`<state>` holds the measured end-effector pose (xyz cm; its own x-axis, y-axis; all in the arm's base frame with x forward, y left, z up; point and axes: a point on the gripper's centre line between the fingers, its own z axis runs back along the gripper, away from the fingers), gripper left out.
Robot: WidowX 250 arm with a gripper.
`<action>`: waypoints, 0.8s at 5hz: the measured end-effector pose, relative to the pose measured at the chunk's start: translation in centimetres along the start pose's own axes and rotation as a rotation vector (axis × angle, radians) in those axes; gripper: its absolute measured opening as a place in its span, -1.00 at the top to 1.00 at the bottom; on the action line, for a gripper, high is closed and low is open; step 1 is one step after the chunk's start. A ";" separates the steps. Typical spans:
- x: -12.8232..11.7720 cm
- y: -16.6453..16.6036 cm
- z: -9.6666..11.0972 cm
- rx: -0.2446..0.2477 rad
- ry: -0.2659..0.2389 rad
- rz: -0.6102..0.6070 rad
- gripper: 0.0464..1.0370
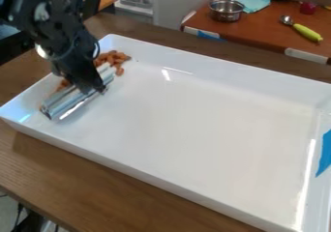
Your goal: Sweep into pile
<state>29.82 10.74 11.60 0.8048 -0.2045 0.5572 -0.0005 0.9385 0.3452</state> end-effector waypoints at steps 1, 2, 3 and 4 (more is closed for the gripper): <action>2.1 -2.4 2.6 -0.051 -0.068 0.067 0.47; 2.6 -6.3 3.8 -0.079 -0.024 0.131 0.47; 6.7 -9.4 6.0 -0.063 -0.040 0.175 0.47; 8.4 -13.8 7.0 -0.034 -0.020 0.162 0.47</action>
<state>32.37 -5.91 16.79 0.7838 -0.0548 0.6185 -0.1091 0.9684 0.2241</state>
